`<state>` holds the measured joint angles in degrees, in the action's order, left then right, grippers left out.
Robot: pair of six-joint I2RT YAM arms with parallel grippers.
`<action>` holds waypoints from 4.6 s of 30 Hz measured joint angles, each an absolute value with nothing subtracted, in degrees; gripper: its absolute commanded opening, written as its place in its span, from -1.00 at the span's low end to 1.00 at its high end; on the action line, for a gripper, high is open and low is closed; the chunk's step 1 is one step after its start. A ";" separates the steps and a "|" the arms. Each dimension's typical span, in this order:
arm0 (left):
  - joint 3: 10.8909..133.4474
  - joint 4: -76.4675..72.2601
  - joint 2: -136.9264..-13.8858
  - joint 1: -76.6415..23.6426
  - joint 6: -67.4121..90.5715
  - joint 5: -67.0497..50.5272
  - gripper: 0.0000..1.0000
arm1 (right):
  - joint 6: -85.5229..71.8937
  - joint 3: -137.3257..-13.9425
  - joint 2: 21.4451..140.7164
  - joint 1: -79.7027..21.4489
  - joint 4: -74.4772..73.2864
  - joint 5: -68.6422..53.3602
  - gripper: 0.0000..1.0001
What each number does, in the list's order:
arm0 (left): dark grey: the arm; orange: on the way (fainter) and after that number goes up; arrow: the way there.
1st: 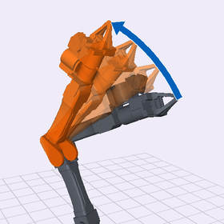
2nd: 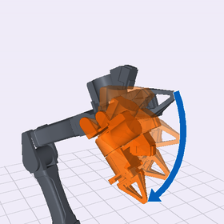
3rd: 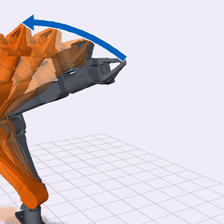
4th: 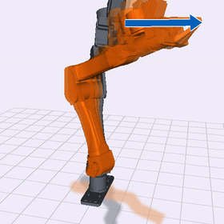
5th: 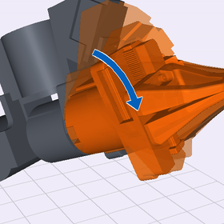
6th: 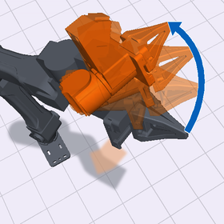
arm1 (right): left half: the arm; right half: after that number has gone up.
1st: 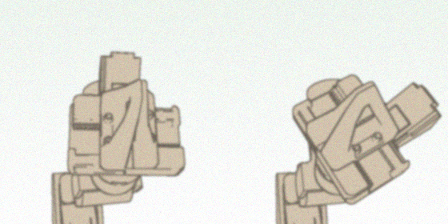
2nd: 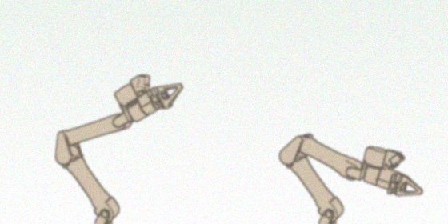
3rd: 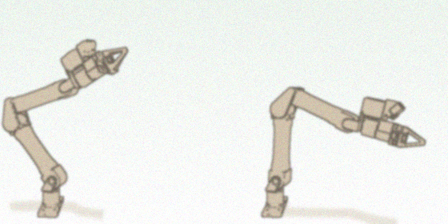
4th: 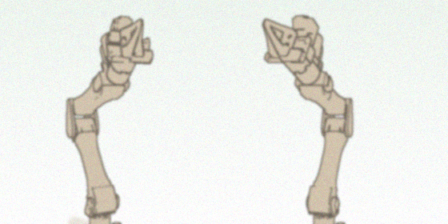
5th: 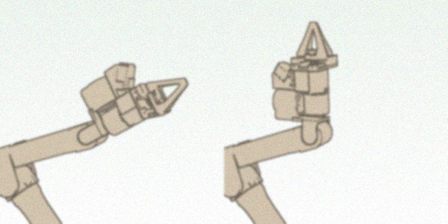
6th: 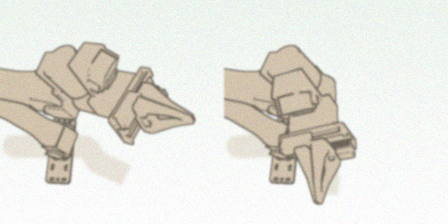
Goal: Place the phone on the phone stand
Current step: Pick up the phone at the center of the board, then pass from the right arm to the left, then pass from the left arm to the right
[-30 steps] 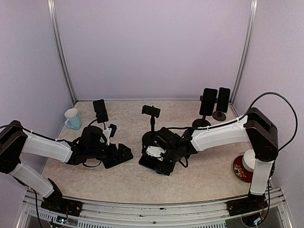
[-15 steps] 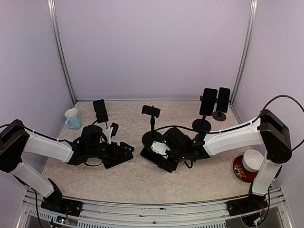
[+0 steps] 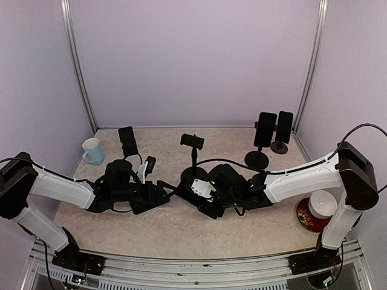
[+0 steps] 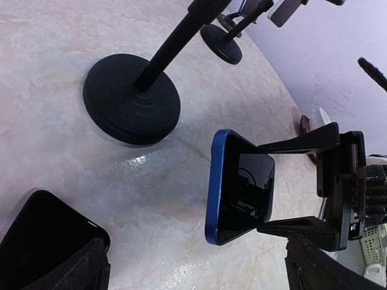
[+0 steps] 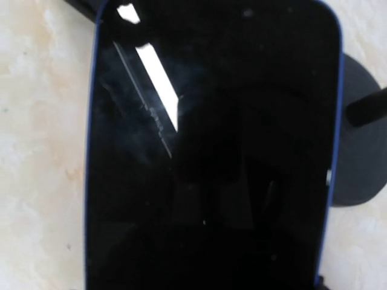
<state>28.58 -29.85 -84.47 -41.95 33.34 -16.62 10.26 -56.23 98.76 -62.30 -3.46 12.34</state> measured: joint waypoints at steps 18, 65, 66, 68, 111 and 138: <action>28.58 -40.53 -88.58 -43.18 36.56 -23.64 0.47 | 12.43 -53.82 95.88 -64.88 1.93 11.33 0.48; 28.64 -37.47 -84.09 -43.55 29.06 -30.46 -1.00 | 10.07 -53.67 90.98 -61.47 0.67 -7.51 0.92; 28.64 -37.23 -83.59 -43.55 28.56 -30.87 -1.00 | 9.96 -53.67 90.83 -61.01 0.32 -8.45 0.92; 28.64 -36.71 -82.50 -43.55 27.59 -31.73 -1.00 | 9.74 -53.65 90.70 -60.16 -0.30 -10.31 0.91; 27.68 -34.68 -75.31 -44.14 19.18 -37.47 0.97 | 9.37 -53.63 93.08 -55.31 -6.22 -33.65 -0.92; 26.92 -35.51 -74.08 -44.25 21.47 -28.42 0.98 | 7.38 -51.03 89.89 -55.31 -2.22 -13.28 -1.00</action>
<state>26.92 -35.51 -74.08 -44.25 21.47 -28.42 7.38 -51.03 89.89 -55.31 -2.22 -13.28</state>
